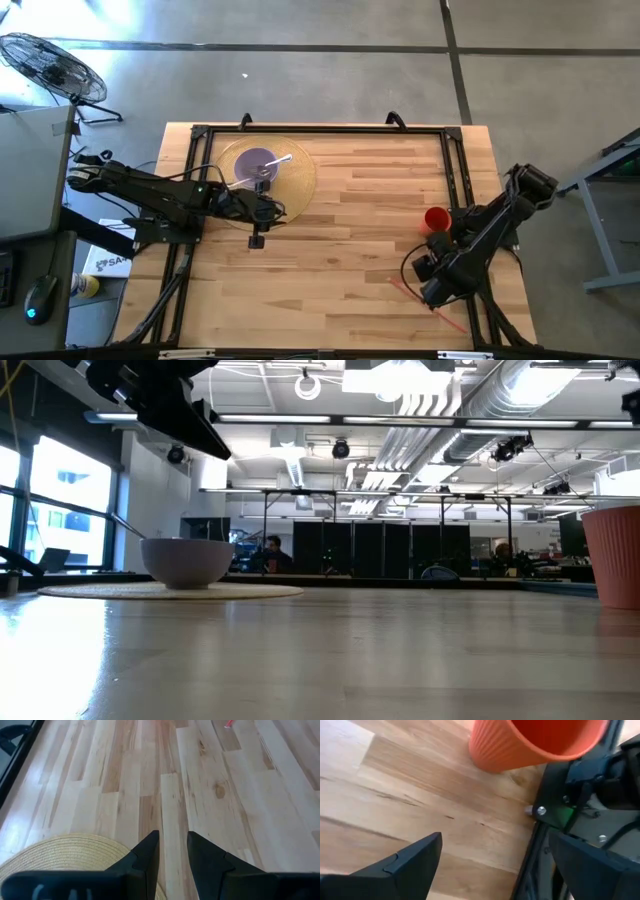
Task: Pick & Place Utensil
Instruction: Put the orange cup on the brown table mat to the top right of the purple bowl
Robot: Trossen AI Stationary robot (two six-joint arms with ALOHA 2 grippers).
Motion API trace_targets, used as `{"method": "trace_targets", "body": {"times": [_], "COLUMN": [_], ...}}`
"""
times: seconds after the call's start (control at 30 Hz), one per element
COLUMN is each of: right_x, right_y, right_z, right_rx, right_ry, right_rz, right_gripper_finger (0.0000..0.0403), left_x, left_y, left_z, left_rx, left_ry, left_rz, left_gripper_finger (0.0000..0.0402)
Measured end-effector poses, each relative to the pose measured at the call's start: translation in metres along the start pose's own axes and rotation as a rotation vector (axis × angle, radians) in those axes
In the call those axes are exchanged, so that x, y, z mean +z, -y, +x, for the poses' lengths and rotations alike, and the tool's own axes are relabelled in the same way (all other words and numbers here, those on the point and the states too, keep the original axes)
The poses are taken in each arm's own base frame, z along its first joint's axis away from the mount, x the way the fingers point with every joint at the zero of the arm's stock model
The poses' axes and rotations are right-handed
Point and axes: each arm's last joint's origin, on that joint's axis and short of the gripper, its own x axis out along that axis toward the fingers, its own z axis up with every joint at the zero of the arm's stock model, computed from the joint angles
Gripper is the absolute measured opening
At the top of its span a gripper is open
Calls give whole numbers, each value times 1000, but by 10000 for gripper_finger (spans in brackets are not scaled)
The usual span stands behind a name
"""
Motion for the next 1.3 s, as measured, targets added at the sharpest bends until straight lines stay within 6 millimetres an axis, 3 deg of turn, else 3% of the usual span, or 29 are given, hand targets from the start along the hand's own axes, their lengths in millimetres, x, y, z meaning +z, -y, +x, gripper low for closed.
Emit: {"method": "trace_targets", "body": {"times": [0.27,0.8,1.07,1.3], "right_x": [14,51,62,65], "right_y": [0,-11,-19,-13], "right_z": [23,31,33,35], "right_rx": [-50,-45,20,-61], "right_ry": [23,117,189,147], "right_rz": [45,36,43,75], "right_gripper_finger": [363,362,362,362], "left_x": [0,-1,-1,-1], "left_y": [0,0,0,1], "left_z": [0,0,0,0], "left_rx": [0,0,0,-25], "left_ry": [-2,-14,-15,-14], "left_rz": [-4,-3,-4,-9], "left_gripper_finger": [97,97,97,97]}}
